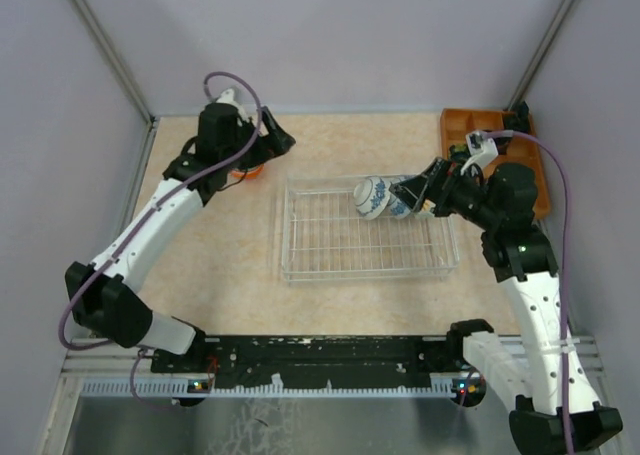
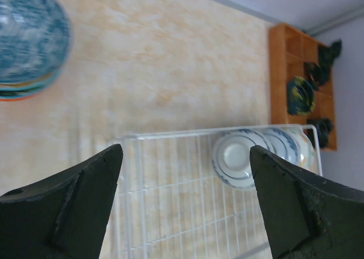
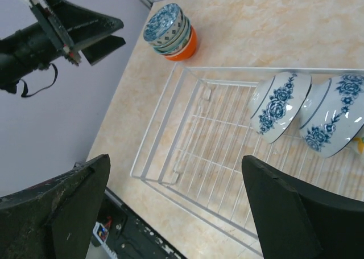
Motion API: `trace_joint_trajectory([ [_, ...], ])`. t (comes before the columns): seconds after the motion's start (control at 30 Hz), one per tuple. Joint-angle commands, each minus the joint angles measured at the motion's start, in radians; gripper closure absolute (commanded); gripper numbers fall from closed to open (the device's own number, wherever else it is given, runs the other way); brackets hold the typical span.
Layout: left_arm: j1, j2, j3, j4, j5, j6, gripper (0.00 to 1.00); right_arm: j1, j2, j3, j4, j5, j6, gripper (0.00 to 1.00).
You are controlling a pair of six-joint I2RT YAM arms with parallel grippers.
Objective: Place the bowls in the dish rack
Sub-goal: Pick up the bowl from the center of the board.
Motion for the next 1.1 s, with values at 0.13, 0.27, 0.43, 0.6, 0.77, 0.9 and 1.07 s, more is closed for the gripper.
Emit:
trace_joint_trajectory([
  [0.13, 0.222, 0.056, 0.186, -0.215, -0.077, 0.047, 0.01, -0.006, -0.004, 0.18, -0.13, -0.091, -0.034, 0.01],
  [0.27, 0.289, 0.161, 0.253, -0.251, -0.107, 0.043, 0.01, -0.007, 0.038, 0.213, -0.142, -0.128, -0.045, 0.06],
  [0.43, 0.313, 0.221, 0.254, -0.248, -0.107, 0.024, 0.04, -0.006, 0.104, 0.241, -0.185, -0.139, -0.123, 0.23],
  [0.6, 0.313, 0.209, 0.162, -0.194, -0.118, -0.005, 0.11, 0.108, 0.168, 0.246, -0.195, -0.025, -0.187, 0.28],
  [0.77, 0.314, 0.254, 0.193, -0.235, -0.157, -0.012, 0.18, 0.152, 0.198, 0.219, -0.128, -0.038, -0.175, 0.29],
  [0.9, 0.317, 0.294, 0.208, -0.242, -0.168, -0.03, 0.31, 0.171, 0.219, 0.211, -0.113, -0.043, -0.181, 0.29],
  [1.07, 0.319, 0.375, 0.267, -0.264, -0.164, -0.052, 0.42, 0.19, 0.241, 0.209, -0.107, -0.049, -0.181, 0.29],
])
